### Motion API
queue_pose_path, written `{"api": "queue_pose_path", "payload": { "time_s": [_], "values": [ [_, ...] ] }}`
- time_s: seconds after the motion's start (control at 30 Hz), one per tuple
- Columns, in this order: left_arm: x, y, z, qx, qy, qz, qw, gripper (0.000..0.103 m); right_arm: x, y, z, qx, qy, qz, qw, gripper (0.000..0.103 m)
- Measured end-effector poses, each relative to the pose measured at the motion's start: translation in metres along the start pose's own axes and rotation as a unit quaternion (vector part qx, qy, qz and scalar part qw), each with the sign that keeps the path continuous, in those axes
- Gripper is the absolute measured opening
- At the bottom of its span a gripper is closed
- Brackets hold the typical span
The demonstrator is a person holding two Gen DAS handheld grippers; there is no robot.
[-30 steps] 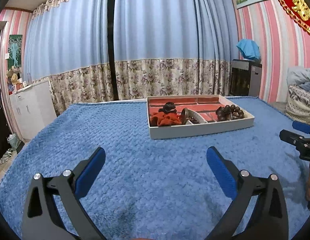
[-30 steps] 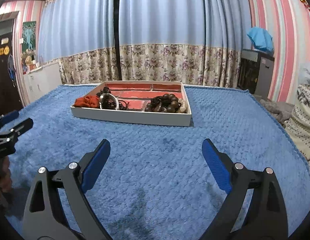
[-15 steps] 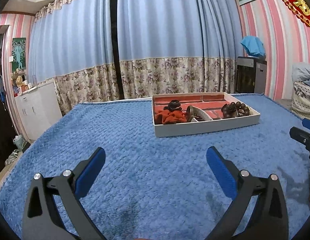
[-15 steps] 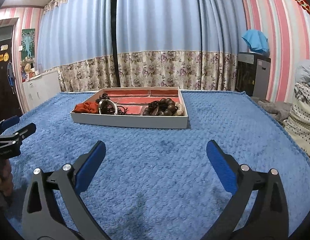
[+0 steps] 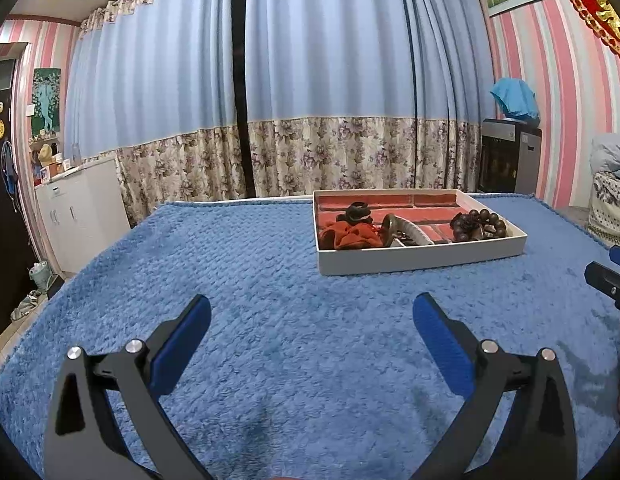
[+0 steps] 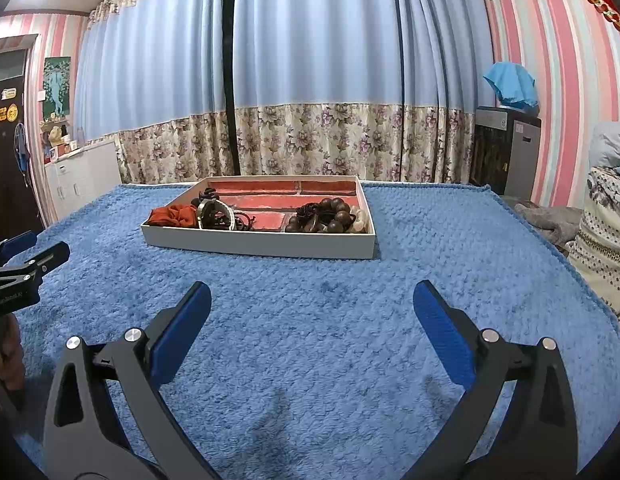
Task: Organize jewelry
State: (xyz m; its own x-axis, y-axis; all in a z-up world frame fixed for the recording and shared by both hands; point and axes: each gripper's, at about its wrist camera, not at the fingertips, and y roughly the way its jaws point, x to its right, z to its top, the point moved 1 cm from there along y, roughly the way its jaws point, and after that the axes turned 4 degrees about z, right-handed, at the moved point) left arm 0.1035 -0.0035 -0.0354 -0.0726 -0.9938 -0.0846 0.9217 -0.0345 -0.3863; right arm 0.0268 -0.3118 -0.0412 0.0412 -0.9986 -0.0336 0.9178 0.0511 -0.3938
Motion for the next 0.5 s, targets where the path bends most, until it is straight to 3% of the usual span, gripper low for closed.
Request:
{"api": "queue_pose_path", "payload": {
  "time_s": [0.5],
  "values": [
    [-0.0009, 0.0, 0.0003, 0.001, -0.001, 0.002, 1.0, 0.099, -0.0013, 0.0007, -0.0012, -0.001, 0.003, -0.003, 1.0, 0.098]
  ]
}}
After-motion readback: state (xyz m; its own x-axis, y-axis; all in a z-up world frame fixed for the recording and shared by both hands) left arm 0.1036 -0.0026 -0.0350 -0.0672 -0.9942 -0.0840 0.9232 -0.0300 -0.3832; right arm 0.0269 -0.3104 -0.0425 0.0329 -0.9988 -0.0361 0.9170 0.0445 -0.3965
